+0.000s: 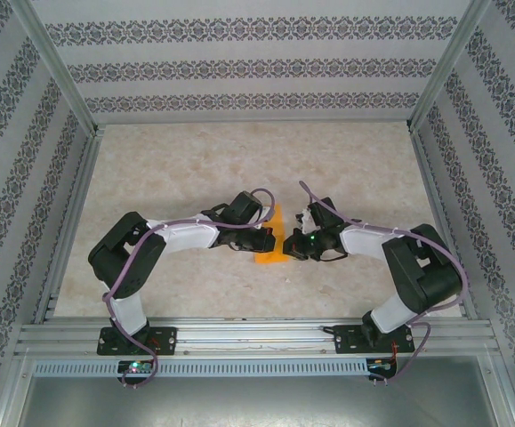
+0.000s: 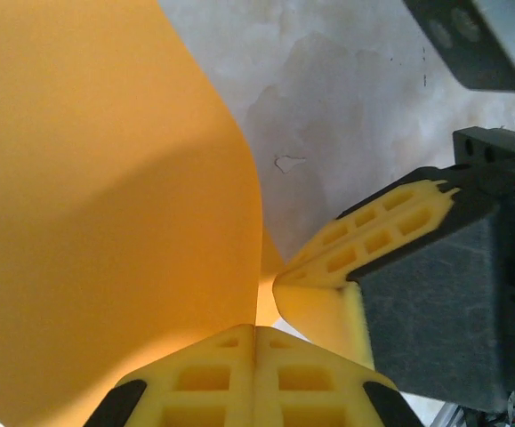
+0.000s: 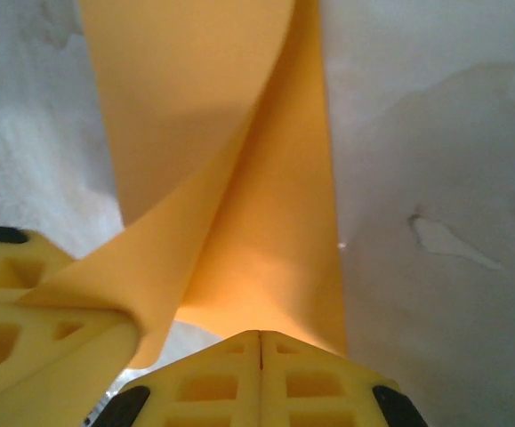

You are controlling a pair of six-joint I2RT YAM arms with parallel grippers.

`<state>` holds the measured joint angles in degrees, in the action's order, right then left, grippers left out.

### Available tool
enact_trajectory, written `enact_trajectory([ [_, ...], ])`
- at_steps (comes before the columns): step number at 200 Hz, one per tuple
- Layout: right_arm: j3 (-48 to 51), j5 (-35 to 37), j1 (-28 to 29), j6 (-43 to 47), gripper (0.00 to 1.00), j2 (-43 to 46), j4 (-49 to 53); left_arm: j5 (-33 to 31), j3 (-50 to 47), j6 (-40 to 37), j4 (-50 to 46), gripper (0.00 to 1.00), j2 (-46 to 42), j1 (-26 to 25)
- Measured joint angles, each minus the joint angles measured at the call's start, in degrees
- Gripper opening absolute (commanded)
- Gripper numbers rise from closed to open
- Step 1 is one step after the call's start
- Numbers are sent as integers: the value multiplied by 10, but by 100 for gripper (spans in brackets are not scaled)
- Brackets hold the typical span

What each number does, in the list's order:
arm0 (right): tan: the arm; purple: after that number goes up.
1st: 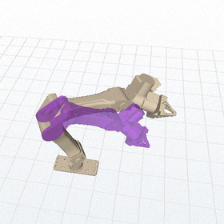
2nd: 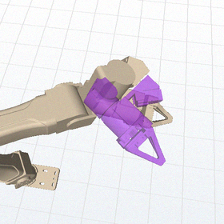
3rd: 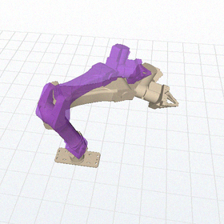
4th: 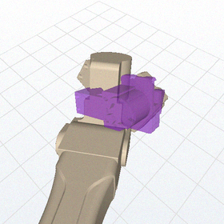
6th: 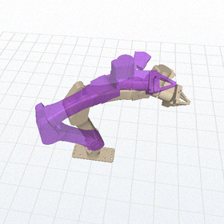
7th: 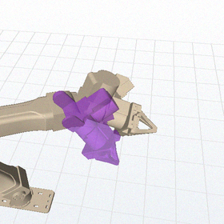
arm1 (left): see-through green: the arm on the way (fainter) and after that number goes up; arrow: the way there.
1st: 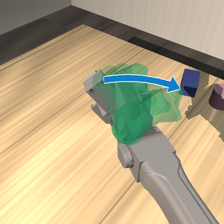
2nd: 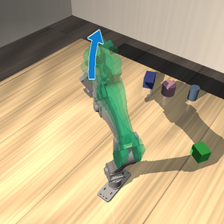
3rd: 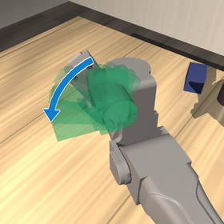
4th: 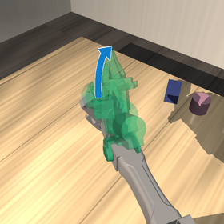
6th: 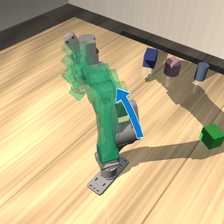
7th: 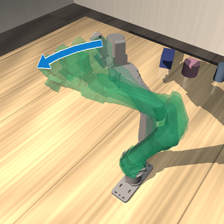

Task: Fold a paper plane with a square sheet of paper (fold left side to right side)
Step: Fold the triangle a second time at the center of the table.

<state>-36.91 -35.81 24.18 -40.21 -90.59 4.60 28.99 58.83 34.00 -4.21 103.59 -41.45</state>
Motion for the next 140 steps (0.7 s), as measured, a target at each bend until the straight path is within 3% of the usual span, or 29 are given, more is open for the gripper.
enact_trajectory([
  [140,-27,19,11,18,0,-33,27,12,-13,-28,-1,0,0,39],
])
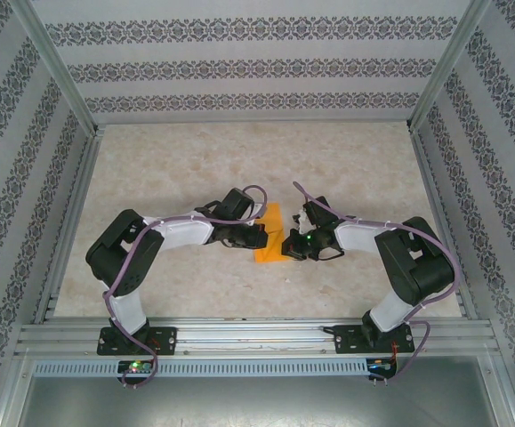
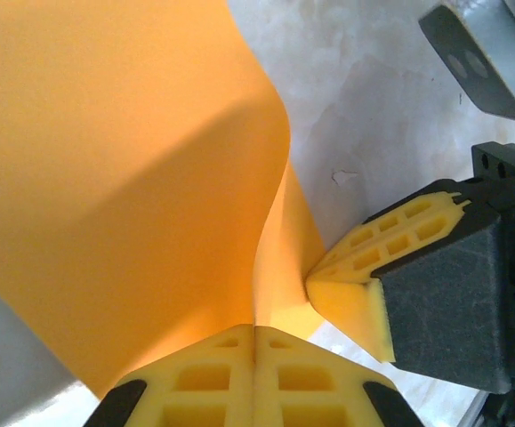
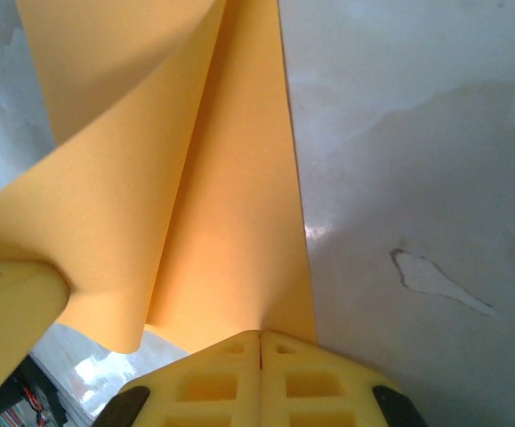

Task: Fold a paper plane with a square sheet of paper (fold left side to right side)
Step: Fold the triangle a second time at the center of the table.

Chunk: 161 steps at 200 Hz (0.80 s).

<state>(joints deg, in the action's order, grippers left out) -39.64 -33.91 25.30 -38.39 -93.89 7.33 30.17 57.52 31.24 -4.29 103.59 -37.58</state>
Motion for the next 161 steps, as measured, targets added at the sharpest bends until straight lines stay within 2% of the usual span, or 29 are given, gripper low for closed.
enact_trajectory([
  [161,-8,-2,0,10,0,-6,10,9,4,-80,-48,0,18,25],
])
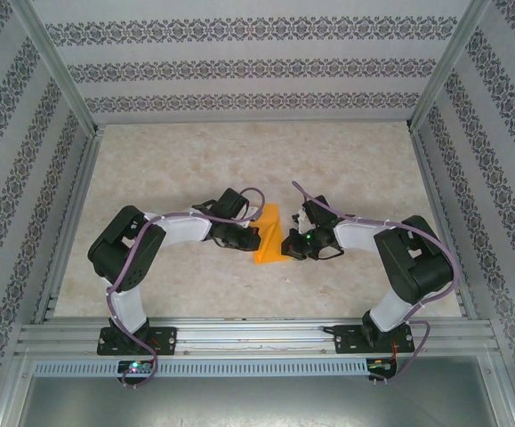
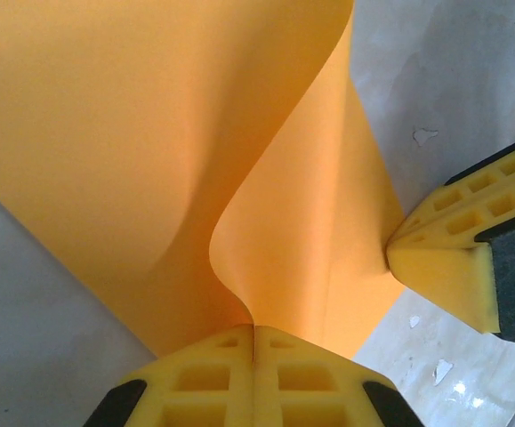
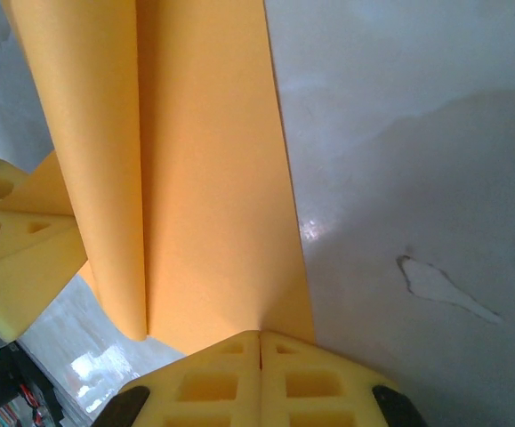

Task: Fold a paper plane with a square sheet of paper (fold left side to right side)
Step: Fold the triangle a second time at the center of the table.

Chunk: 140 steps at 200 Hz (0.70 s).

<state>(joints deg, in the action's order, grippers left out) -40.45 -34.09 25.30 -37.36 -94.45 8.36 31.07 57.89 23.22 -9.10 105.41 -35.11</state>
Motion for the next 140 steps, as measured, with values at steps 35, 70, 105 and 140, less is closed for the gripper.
enact_trajectory([
  [35,-2,-1,0,1,0,-2,2,0,15,-8,-5,0,5,6],
  [70,-2,-1,0,1,0,-2,2,0,24,-12,-8,0,9,11],
  [105,-2,-1,0,1,0,-2,2,0,28,-21,-8,0,17,11],
  [140,-2,-1,0,1,0,-2,2,0,29,-28,-12,0,26,11],
])
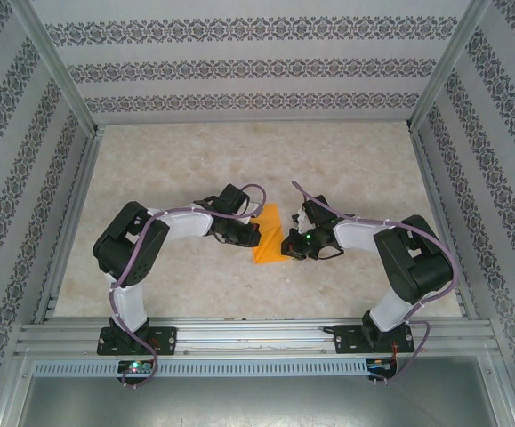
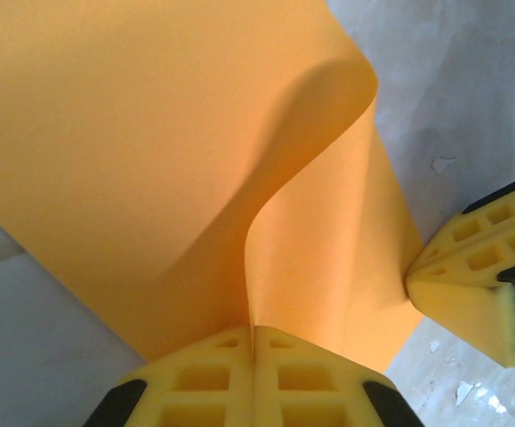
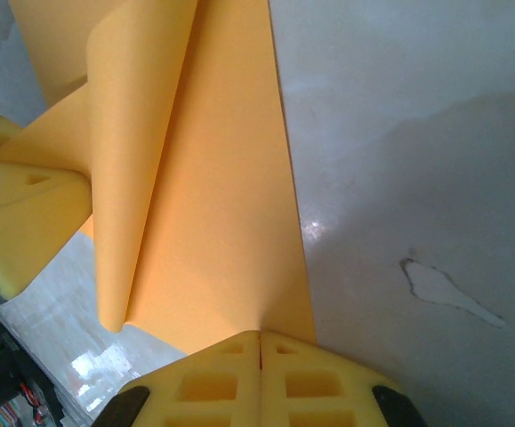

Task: Fold a paper plane with a square sheet of paper (fold left side to right side)
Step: Fold the triangle a second time at the center of the table.

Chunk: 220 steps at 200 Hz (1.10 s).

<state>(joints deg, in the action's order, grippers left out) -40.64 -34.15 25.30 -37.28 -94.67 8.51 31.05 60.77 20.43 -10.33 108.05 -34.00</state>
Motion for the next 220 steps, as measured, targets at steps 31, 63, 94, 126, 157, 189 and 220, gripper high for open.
enact_trajectory([
  [31,0,0,0,0,0,0,0,-2,0,-7,-4,0,0,0],
  [63,0,0,0,0,0,0,0,-2,1,-8,-7,0,0,3],
  [94,0,0,0,0,0,0,0,-2,1,-8,-7,0,0,4],
  [126,0,-1,0,0,0,-1,0,-2,1,-10,-7,0,0,4],
  [157,0,-2,0,0,0,-2,0,-2,1,-10,-6,0,0,4],
  [189,-1,-4,0,0,0,-3,-1,-2,1,-12,-6,0,-1,4],
  [220,-1,-4,0,0,0,-3,-1,-2,1,-20,-6,0,-6,4],
])
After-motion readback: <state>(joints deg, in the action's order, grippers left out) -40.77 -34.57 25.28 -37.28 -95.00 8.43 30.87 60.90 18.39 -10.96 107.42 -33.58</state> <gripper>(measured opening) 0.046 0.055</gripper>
